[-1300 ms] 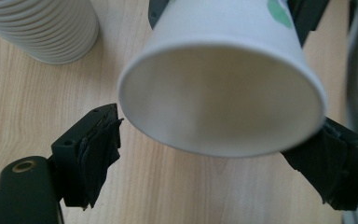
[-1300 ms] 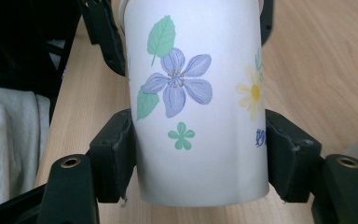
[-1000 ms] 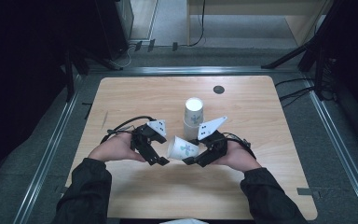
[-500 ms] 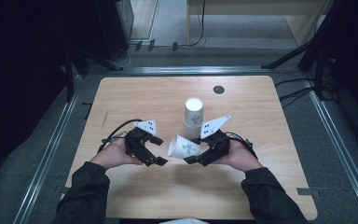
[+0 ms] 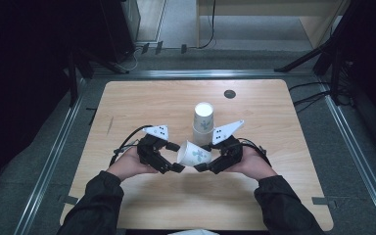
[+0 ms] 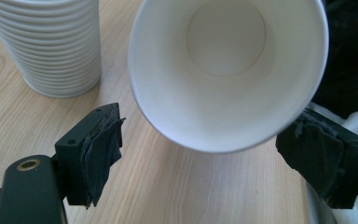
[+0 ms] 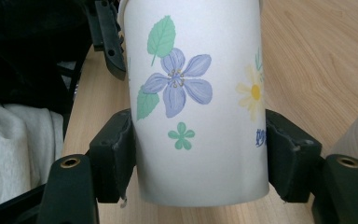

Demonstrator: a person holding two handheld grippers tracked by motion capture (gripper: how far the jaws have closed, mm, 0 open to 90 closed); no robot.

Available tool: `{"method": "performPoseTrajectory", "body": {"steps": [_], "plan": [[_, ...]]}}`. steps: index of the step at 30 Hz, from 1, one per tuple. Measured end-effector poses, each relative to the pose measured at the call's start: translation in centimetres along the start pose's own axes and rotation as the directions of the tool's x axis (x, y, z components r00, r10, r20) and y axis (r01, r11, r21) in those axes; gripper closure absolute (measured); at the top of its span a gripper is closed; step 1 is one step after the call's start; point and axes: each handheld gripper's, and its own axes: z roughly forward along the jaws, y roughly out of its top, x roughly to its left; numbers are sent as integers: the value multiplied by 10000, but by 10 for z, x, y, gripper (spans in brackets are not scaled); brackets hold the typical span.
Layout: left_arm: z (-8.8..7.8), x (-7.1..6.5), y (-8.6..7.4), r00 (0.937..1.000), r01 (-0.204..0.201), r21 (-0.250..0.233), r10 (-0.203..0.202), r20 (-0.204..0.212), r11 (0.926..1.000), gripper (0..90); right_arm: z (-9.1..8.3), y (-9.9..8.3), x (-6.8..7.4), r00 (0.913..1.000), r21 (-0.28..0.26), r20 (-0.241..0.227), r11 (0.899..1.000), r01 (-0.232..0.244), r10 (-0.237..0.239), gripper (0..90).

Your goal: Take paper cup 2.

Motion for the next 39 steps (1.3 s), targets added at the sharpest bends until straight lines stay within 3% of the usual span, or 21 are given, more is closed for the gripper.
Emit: {"method": "performPoseTrajectory", "body": {"steps": [6, 14, 32, 39], "plan": [[4, -1, 3, 9997, -47, -418, 57, 235, 9991, 148, 4, -1, 0, 9999, 96, -128, 10000, -9, 11, 337], [8, -4, 5, 9993, -226, -456, 239, 298, 9987, 158, 8, 0, 0, 9992, 21, -390, 9999, -125, 126, 337], [3, -4, 4, 9987, -365, -615, 385, 331, 9974, 238, 8, 0, 1, 9988, -36, -470, 9999, -100, 98, 336], [-4, -3, 4, 9986, -425, -700, 445, 278, 9966, 242, 8, 0, 0, 9994, 5, -251, 9997, -232, 232, 247]]}}
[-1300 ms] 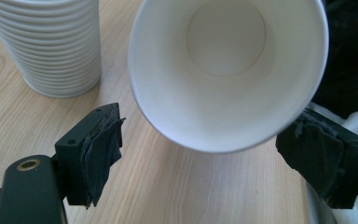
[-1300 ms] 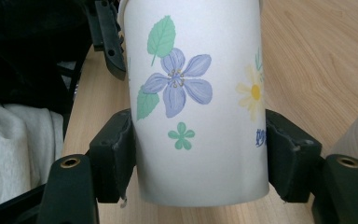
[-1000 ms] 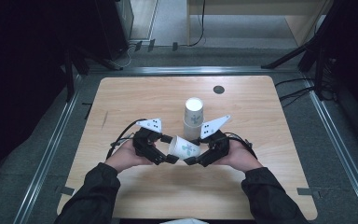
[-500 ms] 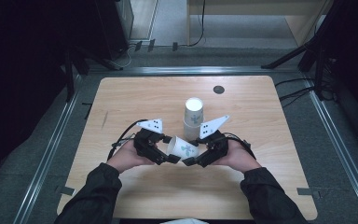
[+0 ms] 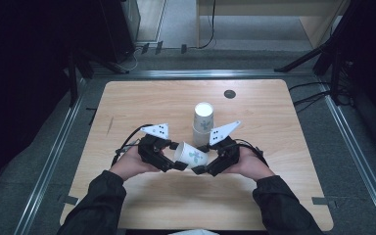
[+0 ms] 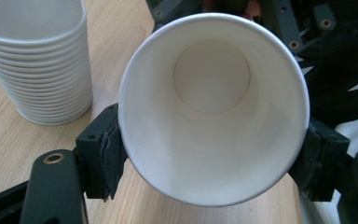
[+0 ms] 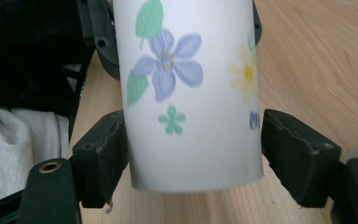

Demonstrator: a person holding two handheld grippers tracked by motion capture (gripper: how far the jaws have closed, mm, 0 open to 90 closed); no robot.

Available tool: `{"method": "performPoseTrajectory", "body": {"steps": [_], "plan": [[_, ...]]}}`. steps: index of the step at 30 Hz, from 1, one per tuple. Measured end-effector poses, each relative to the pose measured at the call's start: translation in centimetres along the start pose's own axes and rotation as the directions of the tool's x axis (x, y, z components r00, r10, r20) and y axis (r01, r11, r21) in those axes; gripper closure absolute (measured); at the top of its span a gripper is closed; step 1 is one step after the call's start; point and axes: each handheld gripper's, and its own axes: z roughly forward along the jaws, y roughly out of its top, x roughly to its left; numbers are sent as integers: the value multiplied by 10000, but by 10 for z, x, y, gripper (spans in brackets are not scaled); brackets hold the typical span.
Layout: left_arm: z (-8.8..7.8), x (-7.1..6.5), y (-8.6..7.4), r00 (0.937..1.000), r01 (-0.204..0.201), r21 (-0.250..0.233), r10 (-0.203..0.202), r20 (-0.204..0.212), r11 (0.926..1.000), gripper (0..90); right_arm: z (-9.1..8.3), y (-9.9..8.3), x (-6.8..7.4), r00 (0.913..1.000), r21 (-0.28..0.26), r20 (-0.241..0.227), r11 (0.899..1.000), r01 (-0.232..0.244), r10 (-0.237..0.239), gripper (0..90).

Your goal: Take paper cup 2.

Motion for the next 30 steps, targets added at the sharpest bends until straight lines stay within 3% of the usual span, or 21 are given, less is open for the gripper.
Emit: {"method": "performPoseTrajectory", "body": {"steps": [7, 14, 16, 17, 19, 20, 21, 22, 23, 24, 25, 28, 29, 30], "plan": [[-11, -2, 6, 9996, -76, 804, 98, -266, 9967, 246, -2, -2, -1, 9999, 103, 133, 9999, -59, 58, 239], [-17, -7, 16, 9969, -348, 1704, 462, -633, 9848, 248, 4, -2, 0, 10000, 341, 80, 9994, 29, -32, 240], [-14, -8, 21, 9924, -544, 2540, 805, -933, 9657, 248, 6, -2, 1, 9999, 367, 88, 9993, 67, -70, 240], [-14, -8, 21, 9924, -544, 2540, 805, -933, 9657, 248, 7, -2, 1, 9999, 435, 87, 9990, 51, -55, 240], [-9, -9, 26, 9906, -656, 3013, 984, -950, 9513, 248, 9, -2, 0, 9999, 419, 116, 9991, 94, -99, 240], [-9, -9, 26, 9906, -656, 3013, 984, -950, 9513, 248, 9, -2, 0, 9999, 419, 116, 9991, 94, -99, 240], [-4, -10, 31, 9889, -708, 3361, 1102, -997, 9392, 248, 11, -3, 0, 9998, 425, 118, 9990, 126, -131, 241], [-4, -10, 31, 9889, -708, 3361, 1102, -997, 9392, 248, 11, -3, 0, 9998, 416, 139, 9991, 126, -132, 243], [-1, -11, 34, 9880, -725, 3542, 1156, -1022, 9324, 248, 12, -3, 0, 9997, 398, 183, 9991, 154, -162, 244], [2, -13, 39, 9854, -810, 3813, 1314, -1080, 9209, 248, 12, -2, 0, 9997, 406, 173, 9991, 147, -154, 246], [2, -13, 39, 9854, -810, 3813, 1314, -1080, 9209, 248, 12, -2, 0, 9997, 406, 173, 9991, 147, -154, 246], [12, -15, 42, 9829, -883, 4119, 1464, -1116, 9069, 248, 17, -3, 0, 9996, 496, 196, 9986, 188, -198, 253], [12, -15, 42, 9829, -883, 4119, 1464, -1116, 9069, 247, 17, -3, 0, 9996, 496, 196, 9986, 188, -198, 253], [15, -16, 41, 9816, -970, 4283, 1575, -1081, 8984, 247, 19, -3, 0, 9996, 569, 158, 9981, 232, -241, 274]]}}
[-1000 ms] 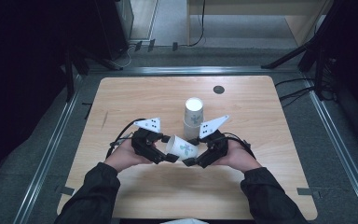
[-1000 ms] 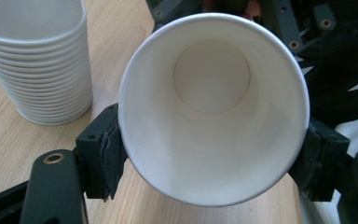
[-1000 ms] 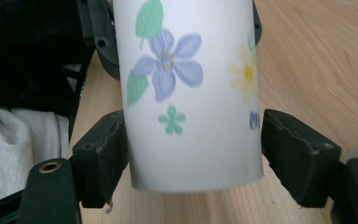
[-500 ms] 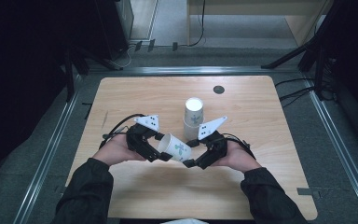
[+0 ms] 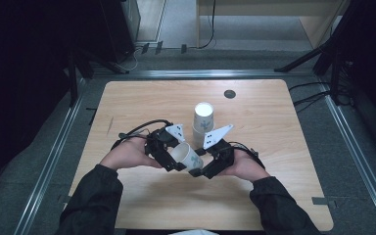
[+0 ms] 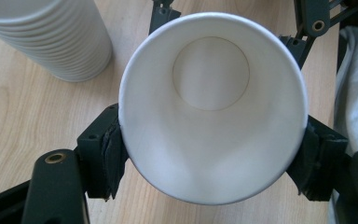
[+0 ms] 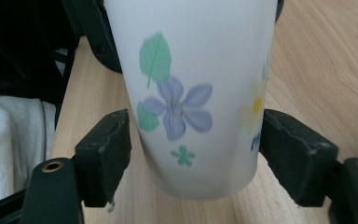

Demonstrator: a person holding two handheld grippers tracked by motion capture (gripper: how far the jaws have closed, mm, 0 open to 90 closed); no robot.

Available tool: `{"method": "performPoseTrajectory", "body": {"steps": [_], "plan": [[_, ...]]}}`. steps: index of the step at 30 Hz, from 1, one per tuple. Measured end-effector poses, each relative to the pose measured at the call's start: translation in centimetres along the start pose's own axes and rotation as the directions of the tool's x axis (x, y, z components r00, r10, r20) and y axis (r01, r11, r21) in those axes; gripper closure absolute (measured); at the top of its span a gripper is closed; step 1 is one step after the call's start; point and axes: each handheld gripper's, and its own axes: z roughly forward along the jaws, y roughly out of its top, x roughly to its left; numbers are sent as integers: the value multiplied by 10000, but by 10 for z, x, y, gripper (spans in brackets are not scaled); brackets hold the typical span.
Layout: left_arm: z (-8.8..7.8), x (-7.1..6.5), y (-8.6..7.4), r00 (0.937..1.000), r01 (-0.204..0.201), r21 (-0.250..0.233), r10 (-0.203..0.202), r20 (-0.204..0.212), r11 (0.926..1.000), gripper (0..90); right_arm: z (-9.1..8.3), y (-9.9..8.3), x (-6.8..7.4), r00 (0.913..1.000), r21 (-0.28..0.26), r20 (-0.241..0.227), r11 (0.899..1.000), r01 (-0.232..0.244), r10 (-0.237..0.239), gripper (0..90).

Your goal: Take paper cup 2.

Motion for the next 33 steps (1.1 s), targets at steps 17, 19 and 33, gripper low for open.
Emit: {"method": "performPoseTrajectory", "body": {"steps": [17, 19, 33], "plan": [[2, 2, -9, 9991, -297, -810, 319, 261, 9963, 164, -1, 1, 1, 9998, -73, -95, 9999, 144, -145, 334], [1, 4, -12, 9994, -42, -1106, 80, 347, 9939, 141, -4, 0, 0, 9999, -176, -69, 9998, 85, -87, 334], [-4, 5, -31, 9955, 795, -2588, -630, 714, 9626, 139, -13, 0, -1, 10000, -496, -20, 9988, 37, -38, 333]]}}
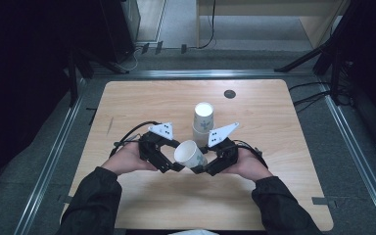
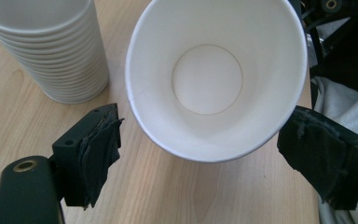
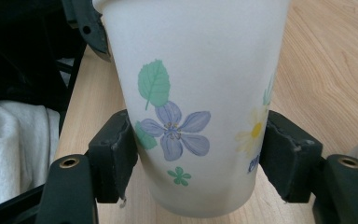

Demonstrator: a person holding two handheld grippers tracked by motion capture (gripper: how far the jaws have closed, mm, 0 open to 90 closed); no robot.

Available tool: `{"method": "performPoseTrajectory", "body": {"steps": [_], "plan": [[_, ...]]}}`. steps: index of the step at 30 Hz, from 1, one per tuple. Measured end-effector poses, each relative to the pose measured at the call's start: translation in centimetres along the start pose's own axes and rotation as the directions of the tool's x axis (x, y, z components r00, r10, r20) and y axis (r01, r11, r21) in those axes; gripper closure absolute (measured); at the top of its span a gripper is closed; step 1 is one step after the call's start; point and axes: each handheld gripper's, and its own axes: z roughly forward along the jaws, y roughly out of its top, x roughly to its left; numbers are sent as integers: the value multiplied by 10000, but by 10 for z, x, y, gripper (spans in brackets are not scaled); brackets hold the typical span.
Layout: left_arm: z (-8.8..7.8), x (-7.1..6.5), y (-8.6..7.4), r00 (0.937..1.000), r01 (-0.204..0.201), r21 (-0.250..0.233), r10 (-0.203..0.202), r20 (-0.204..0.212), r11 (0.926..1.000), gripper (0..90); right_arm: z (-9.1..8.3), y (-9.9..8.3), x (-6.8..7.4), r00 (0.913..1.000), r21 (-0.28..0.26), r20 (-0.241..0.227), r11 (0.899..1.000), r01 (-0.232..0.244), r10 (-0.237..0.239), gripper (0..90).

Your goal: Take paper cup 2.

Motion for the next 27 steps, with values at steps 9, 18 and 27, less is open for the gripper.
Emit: {"method": "performPoseTrajectory", "body": {"steps": [9, 18, 27], "plan": [[3, -1, -9, 9982, 576, -709, -564, 192, 9958, 138, -1, 0, 1, 9999, -115, 1, 9998, 167, -167, 333], [10, -1, -9, 9971, 724, -1224, -688, 332, 9898, 139, -1, 0, 1, 10000, -133, -64, 9999, 72, -73, 332], [15, -2, -7, 9967, 785, -1492, -746, 312, 9857, 151, 4, 0, 1, 9998, -49, -220, 10000, -29, 28, 332]]}}
